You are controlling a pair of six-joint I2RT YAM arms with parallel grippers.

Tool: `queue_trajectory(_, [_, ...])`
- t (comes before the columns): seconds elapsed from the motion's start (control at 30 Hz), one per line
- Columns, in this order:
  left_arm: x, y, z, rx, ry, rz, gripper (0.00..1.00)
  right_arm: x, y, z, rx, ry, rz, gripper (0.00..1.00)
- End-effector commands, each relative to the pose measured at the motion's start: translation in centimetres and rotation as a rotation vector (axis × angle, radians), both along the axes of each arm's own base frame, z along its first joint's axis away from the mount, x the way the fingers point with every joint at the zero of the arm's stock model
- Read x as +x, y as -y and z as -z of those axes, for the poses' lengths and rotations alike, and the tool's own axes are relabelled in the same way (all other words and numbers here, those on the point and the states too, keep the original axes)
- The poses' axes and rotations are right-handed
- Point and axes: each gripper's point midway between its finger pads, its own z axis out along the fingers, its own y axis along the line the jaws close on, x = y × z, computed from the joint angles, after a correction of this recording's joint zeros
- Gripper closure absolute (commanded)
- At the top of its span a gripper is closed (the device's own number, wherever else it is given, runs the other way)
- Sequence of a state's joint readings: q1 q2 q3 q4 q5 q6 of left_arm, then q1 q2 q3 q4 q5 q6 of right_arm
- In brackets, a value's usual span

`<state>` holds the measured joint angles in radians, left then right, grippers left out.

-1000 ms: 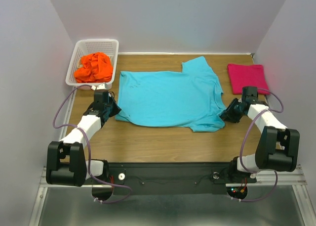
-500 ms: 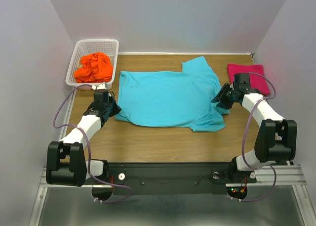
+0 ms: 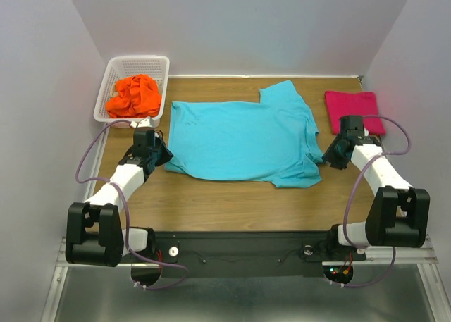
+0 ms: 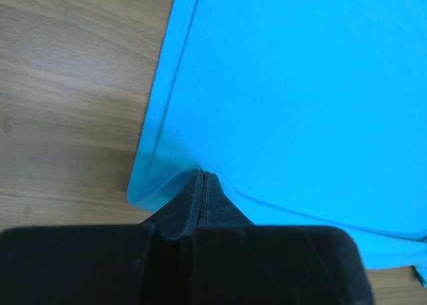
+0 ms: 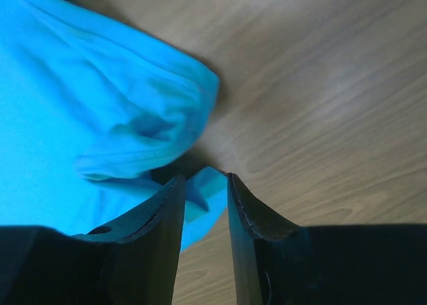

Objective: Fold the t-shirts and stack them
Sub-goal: Fold the tshirt

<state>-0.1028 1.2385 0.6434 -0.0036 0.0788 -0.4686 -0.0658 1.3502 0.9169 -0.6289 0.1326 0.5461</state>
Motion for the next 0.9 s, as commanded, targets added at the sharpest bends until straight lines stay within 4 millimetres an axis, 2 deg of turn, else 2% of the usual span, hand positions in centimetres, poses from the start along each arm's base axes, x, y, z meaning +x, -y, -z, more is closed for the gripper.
queue_trajectory(0.0, [0.3, 0.0, -1.1, 0.0, 0.05, 0.013, 1.0, -2.6, 0.6, 2.2, -0.018, -0.103, 0.03, 0.63])
queue_trajectory(0.33, [0.3, 0.0, -1.0, -0.002, 0.049, 0.013, 1.0, -3.4, -1.6, 5.6, 0.095, -0.142, 0.002, 0.62])
queue_trajectory(0.43, [0.3, 0.0, -0.9, -0.001, 0.046, 0.014, 1.0, -3.4, -1.7, 6.2, 0.101, -0.133, 0.004, 0.62])
queue_trajectory(0.87, [0.3, 0.1, -1.0, -0.001, 0.047, 0.015, 1.0, -2.9, -1.6, 7.2, 0.095, -0.109, 0.002, 0.62])
